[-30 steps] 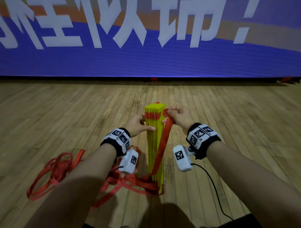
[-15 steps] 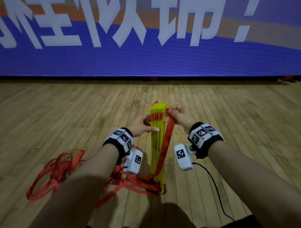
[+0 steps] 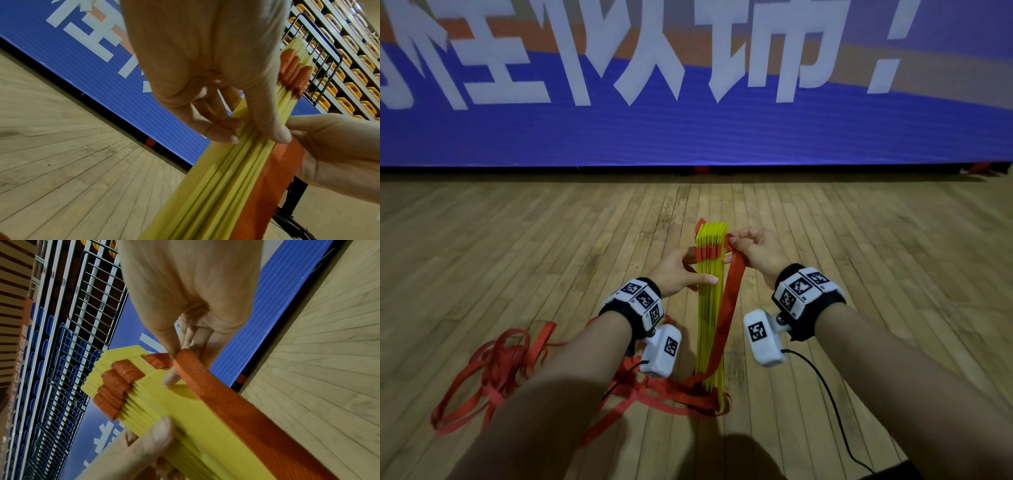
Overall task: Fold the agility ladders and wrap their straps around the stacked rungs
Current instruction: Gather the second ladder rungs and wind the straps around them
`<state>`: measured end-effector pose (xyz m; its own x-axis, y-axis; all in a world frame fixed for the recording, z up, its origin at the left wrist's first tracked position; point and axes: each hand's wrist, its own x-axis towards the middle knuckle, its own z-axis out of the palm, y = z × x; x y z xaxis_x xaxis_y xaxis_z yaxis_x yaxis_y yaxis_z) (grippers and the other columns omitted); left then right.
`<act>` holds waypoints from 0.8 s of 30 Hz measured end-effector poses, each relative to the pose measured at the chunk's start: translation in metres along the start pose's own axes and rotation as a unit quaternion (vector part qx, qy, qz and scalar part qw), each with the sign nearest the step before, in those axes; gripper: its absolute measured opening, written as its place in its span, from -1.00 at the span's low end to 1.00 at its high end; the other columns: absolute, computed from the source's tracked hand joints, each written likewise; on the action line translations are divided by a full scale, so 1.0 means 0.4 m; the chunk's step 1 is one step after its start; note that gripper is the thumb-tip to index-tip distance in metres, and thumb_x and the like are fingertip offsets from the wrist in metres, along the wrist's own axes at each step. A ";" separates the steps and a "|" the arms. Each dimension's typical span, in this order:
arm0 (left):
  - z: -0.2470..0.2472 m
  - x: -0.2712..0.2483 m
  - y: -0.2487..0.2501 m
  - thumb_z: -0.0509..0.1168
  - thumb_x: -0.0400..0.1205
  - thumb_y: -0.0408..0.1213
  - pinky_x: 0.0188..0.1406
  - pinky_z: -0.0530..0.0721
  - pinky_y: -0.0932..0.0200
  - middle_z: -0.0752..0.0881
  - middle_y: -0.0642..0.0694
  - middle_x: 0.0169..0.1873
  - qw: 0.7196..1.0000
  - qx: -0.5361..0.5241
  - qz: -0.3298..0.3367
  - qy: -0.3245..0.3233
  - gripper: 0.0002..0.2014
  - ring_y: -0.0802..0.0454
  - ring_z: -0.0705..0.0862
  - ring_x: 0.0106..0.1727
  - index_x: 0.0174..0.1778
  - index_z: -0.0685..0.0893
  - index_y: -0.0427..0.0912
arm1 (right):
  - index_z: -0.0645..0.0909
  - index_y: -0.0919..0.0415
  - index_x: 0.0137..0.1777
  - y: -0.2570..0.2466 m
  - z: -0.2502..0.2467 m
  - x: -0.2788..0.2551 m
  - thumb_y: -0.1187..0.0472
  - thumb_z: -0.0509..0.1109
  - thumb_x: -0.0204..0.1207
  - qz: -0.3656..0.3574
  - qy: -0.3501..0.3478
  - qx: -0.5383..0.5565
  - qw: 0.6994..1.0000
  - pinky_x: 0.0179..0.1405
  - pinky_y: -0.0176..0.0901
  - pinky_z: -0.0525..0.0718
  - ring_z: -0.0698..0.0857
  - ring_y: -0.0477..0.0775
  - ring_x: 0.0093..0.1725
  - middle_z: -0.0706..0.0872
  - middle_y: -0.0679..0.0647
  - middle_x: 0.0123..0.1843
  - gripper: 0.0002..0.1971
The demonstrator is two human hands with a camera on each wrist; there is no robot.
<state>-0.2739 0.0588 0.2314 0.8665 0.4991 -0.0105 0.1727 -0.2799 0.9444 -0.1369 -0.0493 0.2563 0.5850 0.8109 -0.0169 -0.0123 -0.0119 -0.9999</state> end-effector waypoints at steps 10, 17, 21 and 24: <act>0.013 0.005 -0.007 0.53 0.45 -0.36 -0.43 0.59 0.33 0.72 0.19 -0.27 1.000 0.002 -0.008 0.004 -0.70 0.12 0.67 -0.32 0.01 0.64 0.01 | 0.52 0.33 -0.05 -0.005 -0.004 -0.007 0.42 0.21 0.65 -0.008 -0.010 -0.011 1.000 -0.52 -0.33 0.68 0.72 -0.10 -0.54 0.70 0.20 -0.29 -0.91; 0.005 0.000 -0.007 0.51 0.48 -0.35 -0.42 0.58 0.35 0.79 0.07 -0.07 1.000 0.000 -0.007 0.001 -0.69 0.21 0.71 -0.26 0.11 0.70 -0.02 | 0.57 0.33 -0.04 -0.008 -0.017 0.000 0.41 0.24 0.64 0.001 -0.019 0.002 1.000 -0.45 -0.30 0.72 0.76 -0.05 -0.45 0.77 0.17 -0.29 -0.91; 0.005 0.002 -0.013 0.53 0.45 -0.38 0.00 0.63 0.28 0.78 0.09 -0.04 1.000 -0.010 -0.012 0.004 -0.72 0.23 0.73 -0.02 -0.03 0.71 0.03 | 0.62 0.31 -0.07 -0.010 -0.029 0.005 0.41 0.28 0.61 0.002 -0.015 0.000 1.000 -0.34 -0.30 0.76 0.79 -0.05 -0.38 0.80 0.11 -0.31 -0.91; -0.004 0.005 -0.028 0.58 0.39 -0.31 0.35 0.55 0.05 0.78 0.06 0.02 0.999 -0.010 -0.020 0.027 -0.69 0.10 0.70 0.19 -0.01 0.73 0.04 | 0.63 0.23 -0.13 -0.010 -0.031 0.002 0.38 0.31 0.61 -0.004 -0.006 -0.017 1.000 -0.35 -0.28 0.72 0.77 -0.13 -0.40 0.78 0.08 -0.26 -0.88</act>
<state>-0.2748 0.0643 0.2214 0.8320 0.5539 -0.0319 0.1981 -0.2429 0.9496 -0.1262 -0.0558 0.2602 0.5744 0.8185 -0.0088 0.0207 -0.0253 -0.9995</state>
